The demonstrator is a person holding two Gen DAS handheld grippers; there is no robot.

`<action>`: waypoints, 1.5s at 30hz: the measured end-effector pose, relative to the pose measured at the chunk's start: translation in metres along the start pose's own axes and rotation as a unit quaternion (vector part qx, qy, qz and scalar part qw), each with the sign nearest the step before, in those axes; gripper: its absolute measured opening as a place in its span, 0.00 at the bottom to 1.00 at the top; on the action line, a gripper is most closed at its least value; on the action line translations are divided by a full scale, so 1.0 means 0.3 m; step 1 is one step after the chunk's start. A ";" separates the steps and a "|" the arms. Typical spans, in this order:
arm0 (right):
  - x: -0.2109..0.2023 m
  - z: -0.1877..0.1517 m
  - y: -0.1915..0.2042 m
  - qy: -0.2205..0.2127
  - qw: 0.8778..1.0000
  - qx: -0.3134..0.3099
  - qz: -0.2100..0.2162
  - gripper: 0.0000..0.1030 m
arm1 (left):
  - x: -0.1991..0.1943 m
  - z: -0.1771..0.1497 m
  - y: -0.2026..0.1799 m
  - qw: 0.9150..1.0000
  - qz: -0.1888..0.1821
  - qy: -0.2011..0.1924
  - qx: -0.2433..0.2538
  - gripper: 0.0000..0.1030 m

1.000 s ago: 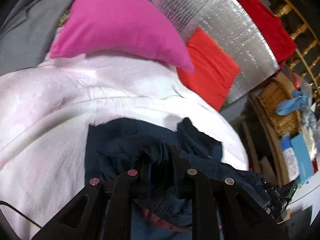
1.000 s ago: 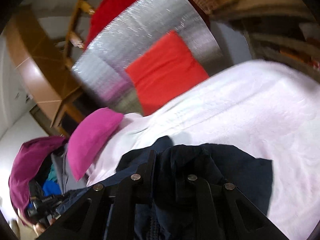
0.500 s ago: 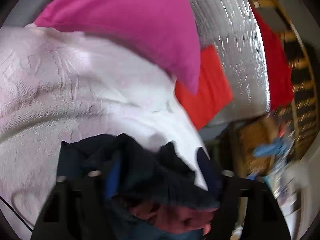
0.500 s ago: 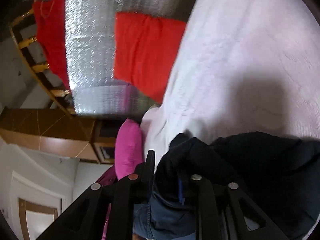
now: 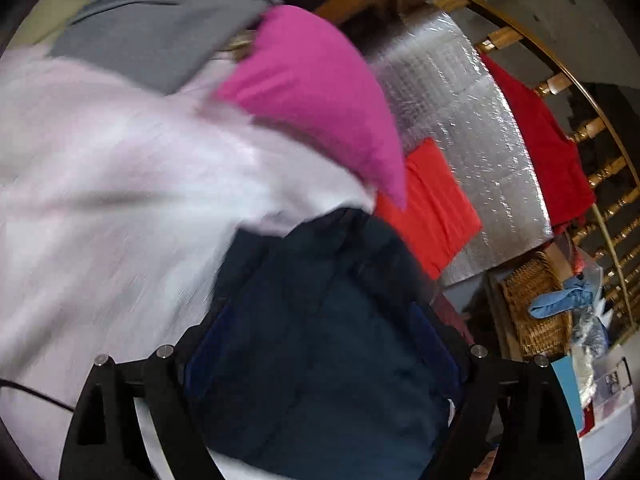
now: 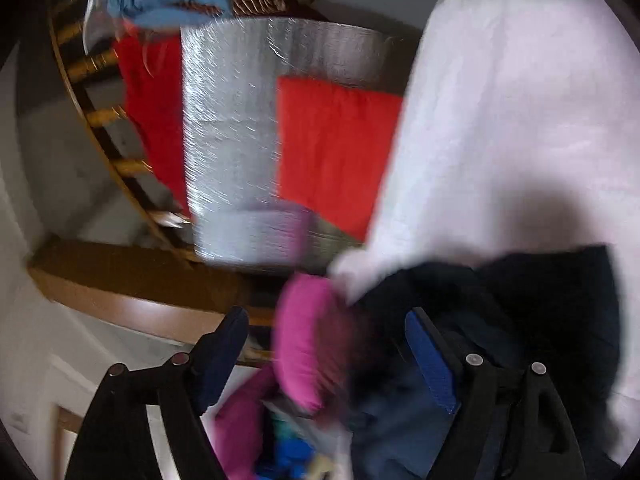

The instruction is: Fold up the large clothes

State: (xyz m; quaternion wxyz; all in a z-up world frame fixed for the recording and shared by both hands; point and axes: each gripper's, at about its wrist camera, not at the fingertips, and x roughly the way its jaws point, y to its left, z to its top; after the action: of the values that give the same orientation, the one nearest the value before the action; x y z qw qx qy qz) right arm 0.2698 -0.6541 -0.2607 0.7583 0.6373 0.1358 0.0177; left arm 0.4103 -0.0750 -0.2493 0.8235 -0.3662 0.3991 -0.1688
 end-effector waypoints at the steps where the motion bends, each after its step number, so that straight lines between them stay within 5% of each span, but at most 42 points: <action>1: -0.011 -0.032 0.008 0.010 1.000 -0.020 -0.018 0.80 | -0.012 -0.035 0.019 1.000 0.020 -0.002 -0.005 0.86; 13: -0.217 -0.443 -0.049 0.050 0.993 -0.076 -0.072 0.80 | -0.019 -0.113 0.131 0.993 0.112 0.015 -0.016 0.86; 22: -0.186 -0.488 -0.181 0.073 0.983 -0.037 -0.163 0.80 | 0.055 -0.142 0.190 0.990 0.113 0.060 -0.055 0.86; 35: -0.022 -0.422 -0.161 -0.001 0.972 -0.114 -0.205 0.79 | 0.103 -0.059 0.200 0.991 0.126 0.012 -0.044 0.86; 38: 0.012 -0.402 -0.155 -0.007 0.966 -0.138 -0.218 0.75 | 0.128 -0.069 0.165 0.993 0.117 0.022 -0.010 0.60; 41: 0.001 -0.390 -0.174 -0.001 0.965 -0.139 -0.224 0.65 | 0.127 -0.097 0.113 0.990 0.131 0.020 0.052 0.43; 43: -0.009 -0.395 -0.163 0.007 0.962 -0.148 -0.228 0.52 | 0.125 -0.103 0.094 0.989 0.128 0.022 0.071 0.22; 45: -0.022 -0.399 -0.140 0.006 0.960 -0.163 -0.228 0.44 | 0.108 -0.106 0.089 0.990 0.121 0.021 0.073 0.16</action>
State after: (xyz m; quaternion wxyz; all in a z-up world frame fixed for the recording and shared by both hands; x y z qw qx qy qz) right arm 0.2301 -0.5480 -0.3184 0.8351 0.4571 0.2773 -0.1294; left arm 0.4054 -0.0902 -0.2995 0.8540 -0.2504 0.4440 -0.1037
